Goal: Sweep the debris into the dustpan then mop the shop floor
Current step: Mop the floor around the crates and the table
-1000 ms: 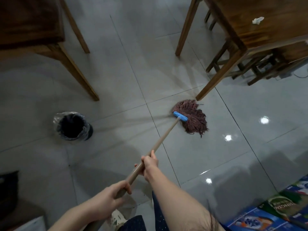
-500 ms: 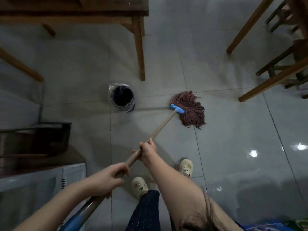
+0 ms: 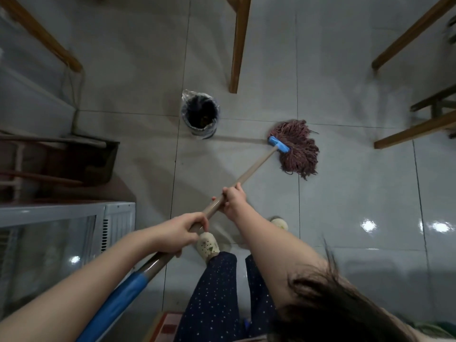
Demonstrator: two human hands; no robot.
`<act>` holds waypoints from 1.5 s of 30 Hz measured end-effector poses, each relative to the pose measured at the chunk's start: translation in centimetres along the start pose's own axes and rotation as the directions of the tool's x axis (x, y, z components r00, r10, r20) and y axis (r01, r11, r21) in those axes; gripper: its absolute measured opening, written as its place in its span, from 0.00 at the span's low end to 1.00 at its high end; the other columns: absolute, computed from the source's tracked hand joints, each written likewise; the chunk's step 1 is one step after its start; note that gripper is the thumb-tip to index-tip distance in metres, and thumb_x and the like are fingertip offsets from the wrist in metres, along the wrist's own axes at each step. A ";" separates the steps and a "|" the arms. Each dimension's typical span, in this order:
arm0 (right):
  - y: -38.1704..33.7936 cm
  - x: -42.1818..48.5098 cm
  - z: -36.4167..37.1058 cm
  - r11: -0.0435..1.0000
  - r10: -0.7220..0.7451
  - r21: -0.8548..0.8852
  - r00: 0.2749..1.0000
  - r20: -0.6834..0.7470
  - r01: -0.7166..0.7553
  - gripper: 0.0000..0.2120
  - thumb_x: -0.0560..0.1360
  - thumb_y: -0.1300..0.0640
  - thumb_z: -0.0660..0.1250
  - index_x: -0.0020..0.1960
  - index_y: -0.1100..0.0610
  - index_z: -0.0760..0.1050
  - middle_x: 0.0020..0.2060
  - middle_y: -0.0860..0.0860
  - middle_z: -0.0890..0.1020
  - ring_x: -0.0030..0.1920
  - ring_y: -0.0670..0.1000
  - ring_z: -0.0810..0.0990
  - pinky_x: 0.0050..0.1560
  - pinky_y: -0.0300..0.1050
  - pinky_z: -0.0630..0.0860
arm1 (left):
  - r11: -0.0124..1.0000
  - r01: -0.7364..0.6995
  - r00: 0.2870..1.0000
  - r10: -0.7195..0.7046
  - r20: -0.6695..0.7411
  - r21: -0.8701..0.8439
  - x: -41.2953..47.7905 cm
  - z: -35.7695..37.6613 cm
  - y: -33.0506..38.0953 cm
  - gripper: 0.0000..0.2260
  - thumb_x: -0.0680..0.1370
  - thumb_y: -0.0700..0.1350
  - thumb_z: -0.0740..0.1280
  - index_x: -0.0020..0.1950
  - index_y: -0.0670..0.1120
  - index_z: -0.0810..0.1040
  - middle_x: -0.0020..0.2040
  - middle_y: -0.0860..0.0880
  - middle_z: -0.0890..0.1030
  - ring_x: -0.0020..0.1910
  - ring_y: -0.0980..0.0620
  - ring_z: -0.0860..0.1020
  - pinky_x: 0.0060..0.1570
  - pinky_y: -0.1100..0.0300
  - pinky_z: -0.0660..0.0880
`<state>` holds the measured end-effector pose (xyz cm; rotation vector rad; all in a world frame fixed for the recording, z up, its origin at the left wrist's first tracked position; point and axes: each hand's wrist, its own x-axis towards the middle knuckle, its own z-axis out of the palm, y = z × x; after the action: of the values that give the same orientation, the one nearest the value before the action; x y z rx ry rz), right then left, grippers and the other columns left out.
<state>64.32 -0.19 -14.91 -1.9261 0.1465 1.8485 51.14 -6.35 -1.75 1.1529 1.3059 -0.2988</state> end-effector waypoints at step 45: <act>-14.8 5.6 -9.1 0.996 -0.073 -0.042 0.987 0.141 0.079 0.31 0.81 0.65 0.55 0.77 0.43 0.49 0.41 0.52 0.70 0.32 0.53 0.74 0.32 0.50 0.74 | 0.997 -0.016 0.998 0.020 -0.053 0.070 11.6 0.6 14.3 0.10 0.76 0.39 0.61 0.51 0.54 0.71 0.49 0.46 0.73 0.28 0.50 0.76 0.26 0.60 0.76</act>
<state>78.93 10.62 -16.70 -1.7998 -0.0162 1.9442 65.77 4.45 -4.80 1.2376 1.3403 -0.3039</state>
